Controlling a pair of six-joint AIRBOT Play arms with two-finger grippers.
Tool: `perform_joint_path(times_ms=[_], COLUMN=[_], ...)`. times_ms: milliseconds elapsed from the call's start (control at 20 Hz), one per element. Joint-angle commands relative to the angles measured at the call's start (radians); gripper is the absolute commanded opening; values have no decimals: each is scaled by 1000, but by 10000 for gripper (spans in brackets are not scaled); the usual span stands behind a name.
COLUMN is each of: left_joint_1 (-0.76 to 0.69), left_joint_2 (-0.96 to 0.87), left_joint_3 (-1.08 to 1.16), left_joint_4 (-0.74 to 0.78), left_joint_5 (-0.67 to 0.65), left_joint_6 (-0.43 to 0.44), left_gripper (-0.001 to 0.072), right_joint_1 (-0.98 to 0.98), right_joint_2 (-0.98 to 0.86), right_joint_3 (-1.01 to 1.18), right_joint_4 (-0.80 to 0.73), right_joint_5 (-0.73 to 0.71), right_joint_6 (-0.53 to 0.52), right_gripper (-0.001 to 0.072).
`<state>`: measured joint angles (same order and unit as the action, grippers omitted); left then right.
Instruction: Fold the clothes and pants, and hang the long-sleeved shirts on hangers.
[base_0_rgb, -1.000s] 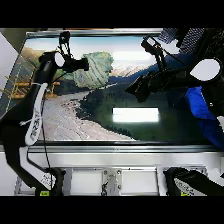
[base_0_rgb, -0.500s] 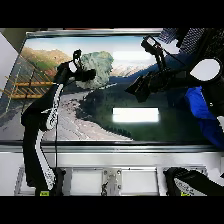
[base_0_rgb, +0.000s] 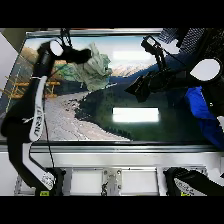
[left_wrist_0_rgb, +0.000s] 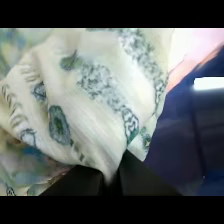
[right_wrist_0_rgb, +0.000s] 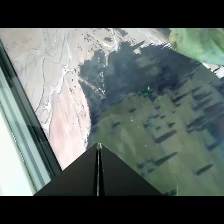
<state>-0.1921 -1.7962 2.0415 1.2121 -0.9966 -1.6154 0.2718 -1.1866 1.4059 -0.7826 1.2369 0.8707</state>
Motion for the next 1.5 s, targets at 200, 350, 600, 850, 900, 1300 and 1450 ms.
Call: perform_joint_path(times_ms=[200, 350, 600, 850, 900, 1300, 1450], left_joint_1=[-102, -216, -421, -486, -483, -277, -301], left_joint_2=[470, 581, 684, 699, 690, 380, 204], left_joint_3=[2, 2, 2, 0, -19, -238, -93], left_joint_4=[0, -1, 92, 186, 205, 117, 60], left_joint_5=[-55, -22, 83, 74, 74, 241, 264], left_joint_6=[79, 79, 108, 61, 47, -127, -117], left_gripper=[8, 8, 8, 8, 8, 8, 8], right_joint_1=[-14, -142, -404, -549, -557, -559, -561], right_joint_2=[11, 99, 259, 323, 324, 271, 228], right_joint_3=[9, 29, 29, 29, 29, 0, 0], right_joint_4=[125, 25, -112, -142, -142, -142, -174], right_joint_5=[-16, -164, -259, -255, -249, -234, -238], right_joint_6=[-28, 114, 272, 286, 286, 287, 290], right_gripper=[14, 13, 13, 13, 13, 14, 14])
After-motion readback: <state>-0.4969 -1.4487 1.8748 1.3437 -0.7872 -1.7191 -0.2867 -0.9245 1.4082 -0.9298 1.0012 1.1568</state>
